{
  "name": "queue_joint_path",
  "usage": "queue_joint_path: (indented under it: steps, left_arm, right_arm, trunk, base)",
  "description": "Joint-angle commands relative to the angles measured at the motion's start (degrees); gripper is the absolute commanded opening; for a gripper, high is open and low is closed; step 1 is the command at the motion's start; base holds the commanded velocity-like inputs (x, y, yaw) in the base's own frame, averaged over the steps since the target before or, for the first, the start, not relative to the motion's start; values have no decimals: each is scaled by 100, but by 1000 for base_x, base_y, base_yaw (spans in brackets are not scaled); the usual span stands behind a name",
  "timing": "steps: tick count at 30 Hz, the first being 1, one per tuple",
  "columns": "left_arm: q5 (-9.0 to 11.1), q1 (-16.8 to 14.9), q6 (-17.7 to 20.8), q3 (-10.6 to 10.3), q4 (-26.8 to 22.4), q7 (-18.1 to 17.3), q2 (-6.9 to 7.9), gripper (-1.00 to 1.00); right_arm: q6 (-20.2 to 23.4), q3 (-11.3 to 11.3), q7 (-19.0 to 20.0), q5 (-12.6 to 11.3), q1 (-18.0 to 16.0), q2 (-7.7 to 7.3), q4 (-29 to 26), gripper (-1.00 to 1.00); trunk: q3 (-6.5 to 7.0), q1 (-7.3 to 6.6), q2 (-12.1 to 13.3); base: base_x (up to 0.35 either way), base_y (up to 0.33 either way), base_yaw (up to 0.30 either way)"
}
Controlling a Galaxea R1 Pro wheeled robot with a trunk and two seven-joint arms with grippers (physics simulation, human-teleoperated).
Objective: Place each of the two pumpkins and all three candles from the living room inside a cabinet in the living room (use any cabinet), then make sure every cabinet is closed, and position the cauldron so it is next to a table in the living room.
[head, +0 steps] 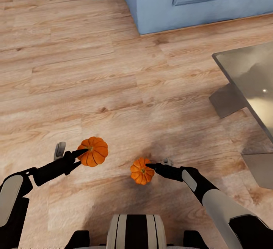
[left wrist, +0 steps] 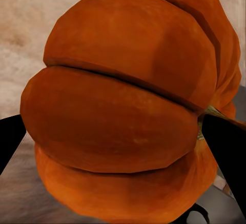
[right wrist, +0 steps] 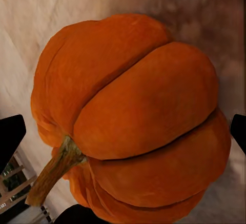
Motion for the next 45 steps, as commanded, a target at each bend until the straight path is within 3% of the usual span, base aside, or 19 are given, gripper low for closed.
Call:
queue_joint_path:
  steps: [1,4,45]
  left_arm:
    - [29,-1,0,0,-1,-3,0,-100]
    - [29,-1,0,0,-1,-5,-2,-100]
    - [29,2,0,0,-11,-5,4,-100]
  right_arm:
    - [1,0,0,-2,0,-1,-1,100]
    - [1,0,0,-2,0,-1,-1,100]
    - [1,1,-4,-2,0,3,-10,100]
  trunk:
    - [-23,2,-2]
    - [-89,10,-6]
    - [-156,18,-10]
  base:
    - [0,0,31]
    - [0,0,14]
    - [0,0,22]
